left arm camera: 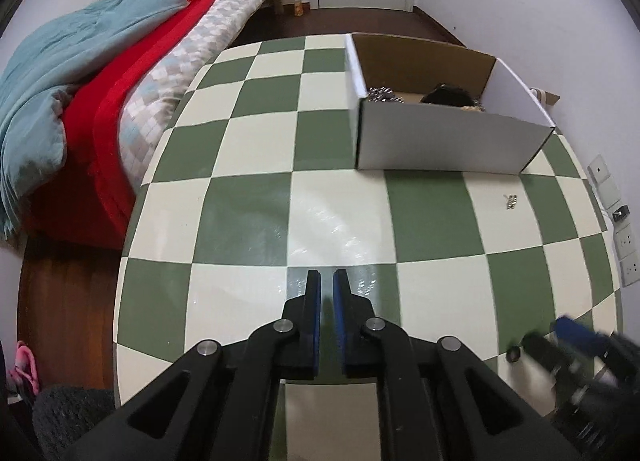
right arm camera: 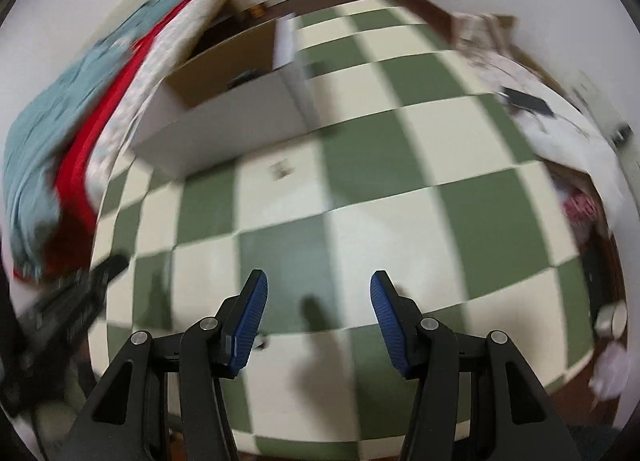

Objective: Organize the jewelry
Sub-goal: 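Close the left tool on a black ring while the right tool grasps another black ring, then carry both black rings over the white box and open both tools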

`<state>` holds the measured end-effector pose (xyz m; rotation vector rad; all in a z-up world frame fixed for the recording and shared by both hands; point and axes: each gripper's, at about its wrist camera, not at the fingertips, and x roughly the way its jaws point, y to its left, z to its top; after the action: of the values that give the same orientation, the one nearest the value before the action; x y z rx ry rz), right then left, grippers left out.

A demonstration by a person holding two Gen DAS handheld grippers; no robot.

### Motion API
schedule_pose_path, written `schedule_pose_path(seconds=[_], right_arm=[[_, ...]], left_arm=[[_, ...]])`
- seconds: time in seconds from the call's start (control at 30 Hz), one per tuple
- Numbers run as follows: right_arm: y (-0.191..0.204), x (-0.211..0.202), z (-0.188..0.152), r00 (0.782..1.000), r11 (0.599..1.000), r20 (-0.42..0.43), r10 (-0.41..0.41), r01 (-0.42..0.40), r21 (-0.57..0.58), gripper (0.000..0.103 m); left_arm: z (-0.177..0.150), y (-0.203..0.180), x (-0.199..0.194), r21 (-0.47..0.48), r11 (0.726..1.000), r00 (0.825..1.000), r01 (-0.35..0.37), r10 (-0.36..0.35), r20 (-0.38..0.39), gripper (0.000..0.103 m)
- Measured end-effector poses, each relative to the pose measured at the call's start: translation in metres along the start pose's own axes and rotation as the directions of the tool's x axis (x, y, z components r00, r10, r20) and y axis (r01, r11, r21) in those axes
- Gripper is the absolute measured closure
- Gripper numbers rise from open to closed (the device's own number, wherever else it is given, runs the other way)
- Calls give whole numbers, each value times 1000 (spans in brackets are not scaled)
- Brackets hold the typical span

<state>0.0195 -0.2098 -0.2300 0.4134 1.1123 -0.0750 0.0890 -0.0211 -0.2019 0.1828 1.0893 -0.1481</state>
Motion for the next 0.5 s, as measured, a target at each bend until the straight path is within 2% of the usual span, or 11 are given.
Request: schedule_pose_path(seconds=[0.03, 0.1, 0.13, 0.17, 0.2, 0.23, 0.27, 0.3, 0.33, 0.4, 0.5], right_arm=[[7, 4, -5, 1000, 1000, -14, 2, -3, -18, 47], [18, 11, -16, 1000, 999, -30, 6, -7, -42, 47], [23, 14, -21, 999, 999, -34, 2, -4, -55, 47], [29, 15, -26, 1000, 997, -17, -20, 19, -77, 47], [33, 16, -30, 999, 994, -5, -32, 32, -101, 50], [39, 17, -33, 998, 990, 11, -60, 60, -129, 56], [45, 18, -36, 995, 981, 28, -96, 100, -169, 62], [51, 18, -40, 992, 970, 45, -118, 125, -206, 80], [53, 19, -42, 989, 963, 57, -134, 144, -230, 90], [56, 18, -45, 985, 949, 82, -150, 166, -267, 90], [43, 13, -43, 987, 964, 90, -136, 153, -219, 90]], left_arm=[[0, 1, 1, -1, 1000, 1000, -14, 14, -1, 96], [-2, 2, 2, -1, 999, 999, -33, 33, -2, 84], [-2, 3, 4, 0, 999, 999, -35, 35, -3, 61], [-2, 4, 4, 0, 999, 999, -37, 37, -1, 31], [-2, 4, 3, 0, 999, 999, -43, 43, 4, 19], [-2, 4, 2, 0, 999, 999, -43, 43, 10, 14], [-1, 3, 1, -1, 999, 999, -46, 46, 14, 14], [-1, 3, 0, -2, 999, 999, -52, 52, 15, 14], [1, 2, 0, -1, 999, 998, -53, 53, 16, 14], [4, -1, 0, -1, 999, 998, -52, 52, 17, 14], [9, -13, 2, 16, 999, 998, -52, 52, 26, 14]])
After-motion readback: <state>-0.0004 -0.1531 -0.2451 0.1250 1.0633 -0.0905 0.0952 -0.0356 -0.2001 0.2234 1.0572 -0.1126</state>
